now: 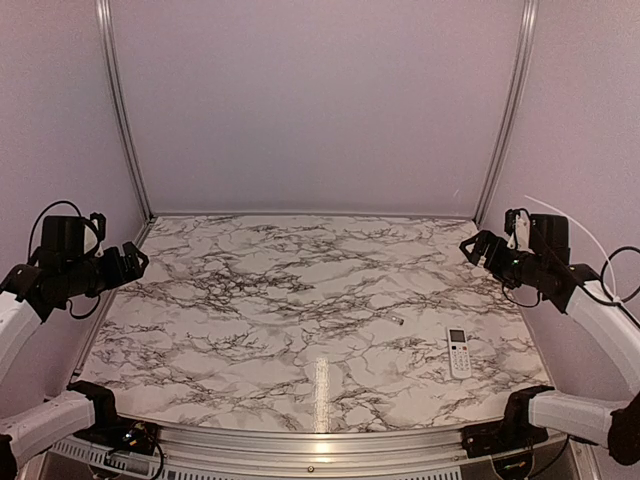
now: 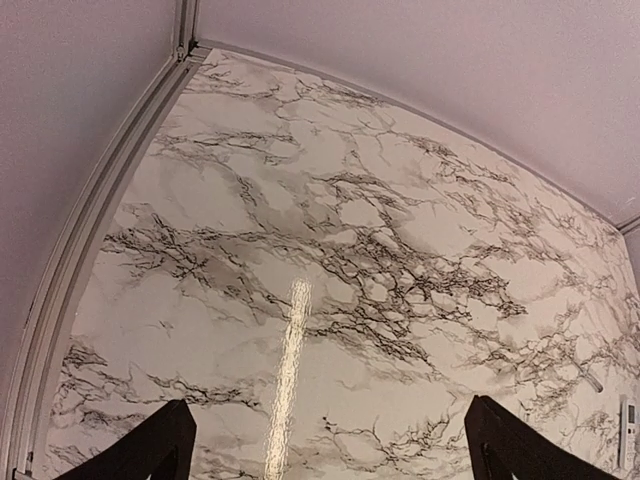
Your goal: Unload the batteries from the remote control
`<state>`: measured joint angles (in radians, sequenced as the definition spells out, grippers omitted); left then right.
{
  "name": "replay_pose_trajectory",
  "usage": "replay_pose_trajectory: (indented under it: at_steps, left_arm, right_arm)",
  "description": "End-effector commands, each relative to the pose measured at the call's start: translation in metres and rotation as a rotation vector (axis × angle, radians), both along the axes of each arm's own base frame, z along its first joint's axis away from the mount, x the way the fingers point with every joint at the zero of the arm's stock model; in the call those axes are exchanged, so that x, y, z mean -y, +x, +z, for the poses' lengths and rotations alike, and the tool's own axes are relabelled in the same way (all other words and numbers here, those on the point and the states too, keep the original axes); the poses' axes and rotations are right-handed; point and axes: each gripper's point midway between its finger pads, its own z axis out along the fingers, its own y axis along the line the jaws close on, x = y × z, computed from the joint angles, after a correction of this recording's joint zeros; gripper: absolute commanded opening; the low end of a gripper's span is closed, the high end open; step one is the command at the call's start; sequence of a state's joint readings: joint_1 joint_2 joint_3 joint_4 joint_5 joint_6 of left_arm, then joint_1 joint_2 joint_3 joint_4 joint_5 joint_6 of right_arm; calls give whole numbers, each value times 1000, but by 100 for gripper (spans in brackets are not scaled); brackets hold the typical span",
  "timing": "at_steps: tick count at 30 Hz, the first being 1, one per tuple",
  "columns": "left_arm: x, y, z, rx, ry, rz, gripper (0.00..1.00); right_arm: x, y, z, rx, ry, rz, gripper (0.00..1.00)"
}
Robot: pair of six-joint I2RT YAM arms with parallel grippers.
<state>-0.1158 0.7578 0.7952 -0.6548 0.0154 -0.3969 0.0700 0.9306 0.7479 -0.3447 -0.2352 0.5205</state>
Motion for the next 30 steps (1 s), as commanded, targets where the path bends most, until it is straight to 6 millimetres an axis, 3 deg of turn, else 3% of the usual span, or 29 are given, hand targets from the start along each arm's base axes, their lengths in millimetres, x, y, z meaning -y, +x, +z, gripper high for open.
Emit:
replay_pose_trajectory:
  at_steps: [1,20,25,30]
  left_arm:
    - [8,-6,-12,-44,-14,-32,99]
    - [24,-11,-12,-42,-9,-86,99]
    - [30,-12,-14,-49,-6,-105,99]
    - [35,-13,-15,-52,-8,-118,99]
  right_arm:
    - [-3,-6,9,16,17,3,98]
    - [12,-43,-31,-289,-69,-87,98]
    - [28,-63,-51,-431,-97,-190,99]
    - [31,-83,-77,-555,-97,-217,98]
